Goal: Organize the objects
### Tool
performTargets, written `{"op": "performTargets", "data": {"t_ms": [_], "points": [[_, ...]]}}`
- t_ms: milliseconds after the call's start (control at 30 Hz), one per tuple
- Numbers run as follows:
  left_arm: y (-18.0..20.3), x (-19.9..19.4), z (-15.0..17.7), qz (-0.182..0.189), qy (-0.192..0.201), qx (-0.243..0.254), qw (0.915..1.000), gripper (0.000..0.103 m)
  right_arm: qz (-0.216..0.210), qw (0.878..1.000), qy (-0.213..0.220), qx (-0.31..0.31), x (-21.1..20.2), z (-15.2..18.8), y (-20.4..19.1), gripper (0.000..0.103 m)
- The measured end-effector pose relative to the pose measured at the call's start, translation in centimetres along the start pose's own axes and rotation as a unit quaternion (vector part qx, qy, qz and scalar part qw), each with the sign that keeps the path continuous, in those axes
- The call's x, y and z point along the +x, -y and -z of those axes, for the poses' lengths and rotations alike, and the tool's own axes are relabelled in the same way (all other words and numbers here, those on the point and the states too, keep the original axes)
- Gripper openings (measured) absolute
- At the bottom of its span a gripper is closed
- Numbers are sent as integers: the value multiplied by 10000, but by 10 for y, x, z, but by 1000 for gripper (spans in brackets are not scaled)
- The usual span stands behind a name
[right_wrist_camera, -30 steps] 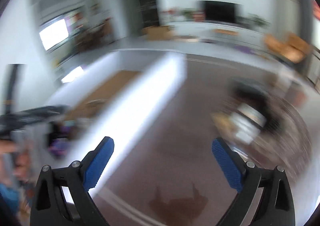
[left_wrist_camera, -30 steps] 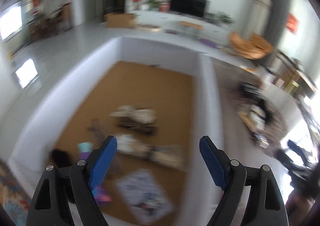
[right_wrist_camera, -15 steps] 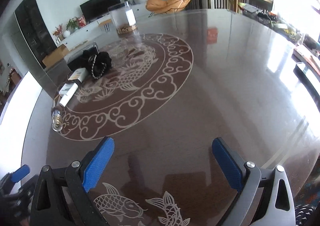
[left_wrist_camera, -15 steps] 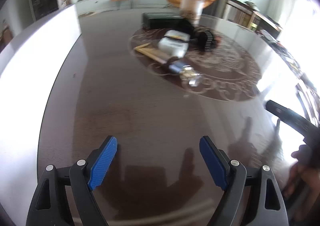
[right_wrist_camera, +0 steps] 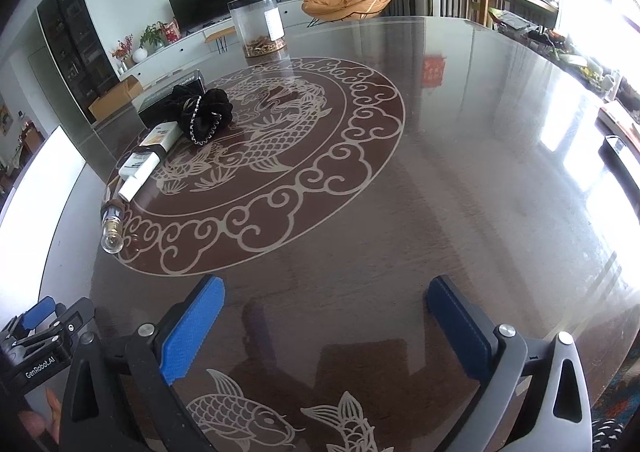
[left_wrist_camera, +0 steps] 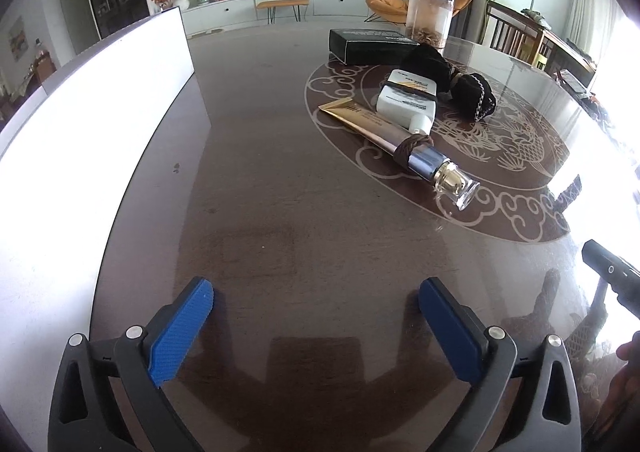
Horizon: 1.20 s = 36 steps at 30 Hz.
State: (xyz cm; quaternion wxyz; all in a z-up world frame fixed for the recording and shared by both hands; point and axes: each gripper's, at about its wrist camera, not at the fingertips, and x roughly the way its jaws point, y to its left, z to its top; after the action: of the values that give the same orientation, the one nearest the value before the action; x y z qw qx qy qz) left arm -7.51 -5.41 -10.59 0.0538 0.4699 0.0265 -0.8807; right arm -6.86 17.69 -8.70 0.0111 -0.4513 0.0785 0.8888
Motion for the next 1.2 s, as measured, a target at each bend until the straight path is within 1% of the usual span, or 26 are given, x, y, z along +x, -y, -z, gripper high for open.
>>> {"op": "performTargets", "data": {"t_ms": [100, 267, 400, 467, 1200], "points": [[0, 3, -4, 30, 5, 66, 10000, 103, 126, 9999, -20, -110, 2, 1, -5, 103], [-4, 15, -21, -83, -38, -102, 9999, 103, 515, 9974, -116, -490, 9, 4, -18, 103], [-5, 22, -28, -66, 66, -71, 9999, 103, 478, 9975, -103, -513, 9, 5, -18, 103], [-7, 23, -29, -104, 134, -141, 9998, 103, 480, 9975, -98, -515, 9, 5, -18, 103], [-6, 22, -28, -102, 140, -149, 9997, 103, 501, 9974, -83, -503, 9, 4, -17, 103]]}}
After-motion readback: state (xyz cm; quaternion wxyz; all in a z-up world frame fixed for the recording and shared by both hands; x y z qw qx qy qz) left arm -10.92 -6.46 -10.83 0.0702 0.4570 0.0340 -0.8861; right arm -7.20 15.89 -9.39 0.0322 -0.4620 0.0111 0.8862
